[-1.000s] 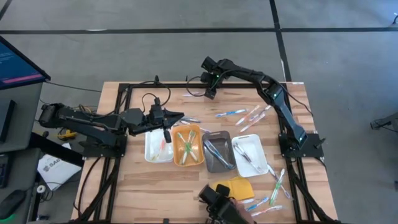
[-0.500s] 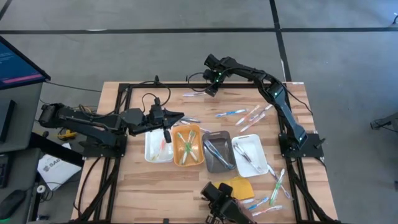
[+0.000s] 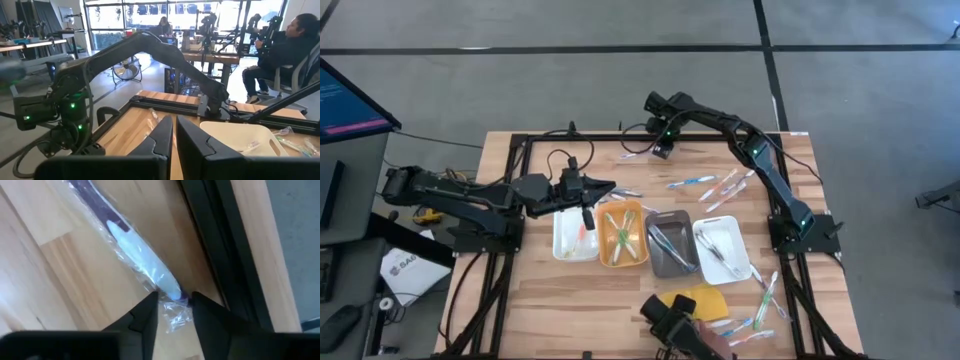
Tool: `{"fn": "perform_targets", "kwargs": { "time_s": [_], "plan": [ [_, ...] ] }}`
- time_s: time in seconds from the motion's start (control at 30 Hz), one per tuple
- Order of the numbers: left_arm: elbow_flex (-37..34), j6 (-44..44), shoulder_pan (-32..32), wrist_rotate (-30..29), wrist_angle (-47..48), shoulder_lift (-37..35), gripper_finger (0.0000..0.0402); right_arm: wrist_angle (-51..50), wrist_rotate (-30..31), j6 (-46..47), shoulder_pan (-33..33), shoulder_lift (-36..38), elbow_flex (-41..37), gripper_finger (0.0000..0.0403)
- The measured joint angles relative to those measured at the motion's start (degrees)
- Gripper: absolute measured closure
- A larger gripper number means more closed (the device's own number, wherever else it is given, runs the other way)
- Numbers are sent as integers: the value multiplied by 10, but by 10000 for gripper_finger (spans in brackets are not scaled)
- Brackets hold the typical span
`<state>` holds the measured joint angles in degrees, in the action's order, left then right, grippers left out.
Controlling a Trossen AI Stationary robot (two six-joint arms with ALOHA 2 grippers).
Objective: Pick & Place Toothbrushes
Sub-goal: Put the purple toothbrush into the right white bin
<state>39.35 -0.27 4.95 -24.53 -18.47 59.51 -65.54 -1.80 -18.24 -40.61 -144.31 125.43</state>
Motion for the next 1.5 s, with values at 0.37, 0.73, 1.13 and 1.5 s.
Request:
{"fn": "perform_targets", "kwargs": {
  "time_s": [0.37, 0.73, 1.13, 1.5],
  "plan": [
    [0, 0, 0, 0, 1, 0, 385, -51, 12, -48, 18, 9, 0, 386],
    [0, 0, 0, 24, 1, 0, 385, -107, 9, -66, 44, 65, 0, 400],
    [0, 0, 0, 24, 1, 0, 385, -167, 8, -57, 53, 62, -4, 403],
    [0, 0, 0, 24, 1, 0, 385, -148, 29, -51, 44, 62, -4, 321]
  ]
}}
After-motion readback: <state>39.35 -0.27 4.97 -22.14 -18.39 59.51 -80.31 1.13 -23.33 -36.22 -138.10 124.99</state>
